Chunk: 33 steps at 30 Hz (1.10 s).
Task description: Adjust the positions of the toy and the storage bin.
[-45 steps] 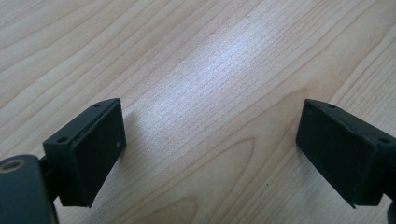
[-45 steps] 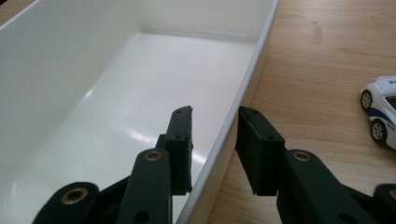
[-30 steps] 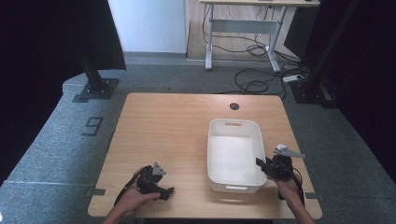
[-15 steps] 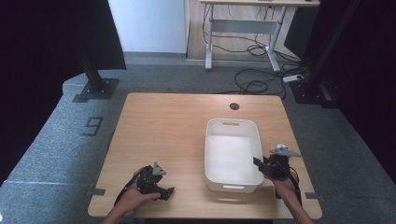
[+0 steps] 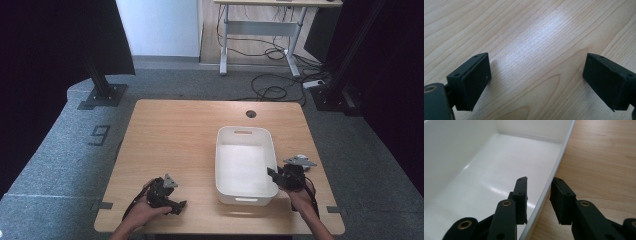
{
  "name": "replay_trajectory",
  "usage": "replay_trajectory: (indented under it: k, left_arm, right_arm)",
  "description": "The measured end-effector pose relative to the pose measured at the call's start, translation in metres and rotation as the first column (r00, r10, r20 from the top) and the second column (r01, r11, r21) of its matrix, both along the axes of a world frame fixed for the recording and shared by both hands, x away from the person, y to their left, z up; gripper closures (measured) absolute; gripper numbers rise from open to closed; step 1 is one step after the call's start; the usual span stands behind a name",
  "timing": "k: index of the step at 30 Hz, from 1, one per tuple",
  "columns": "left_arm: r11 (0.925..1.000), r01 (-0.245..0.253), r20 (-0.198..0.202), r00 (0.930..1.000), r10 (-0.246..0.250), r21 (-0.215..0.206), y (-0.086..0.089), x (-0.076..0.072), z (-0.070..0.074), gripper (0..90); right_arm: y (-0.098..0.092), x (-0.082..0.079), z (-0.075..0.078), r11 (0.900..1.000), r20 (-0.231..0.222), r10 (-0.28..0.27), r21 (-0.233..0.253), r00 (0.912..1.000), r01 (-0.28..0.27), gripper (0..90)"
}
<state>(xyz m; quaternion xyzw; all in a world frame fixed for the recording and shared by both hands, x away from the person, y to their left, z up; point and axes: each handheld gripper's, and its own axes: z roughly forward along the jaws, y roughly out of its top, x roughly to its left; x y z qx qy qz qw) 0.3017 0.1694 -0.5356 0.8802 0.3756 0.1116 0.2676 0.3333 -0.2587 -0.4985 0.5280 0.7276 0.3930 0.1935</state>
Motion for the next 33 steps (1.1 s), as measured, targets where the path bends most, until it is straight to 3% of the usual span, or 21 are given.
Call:
replay_trajectory:
  k: [33]
  left_arm:
    - [1.0,0.001,0.002,1.0,-0.001,-0.002,0.0,0.0,0.0,8.1]
  right_arm:
    - [0.031,0.009,0.001,1.0,-0.004,0.013,-0.008,0.9999,-0.013,67.5]
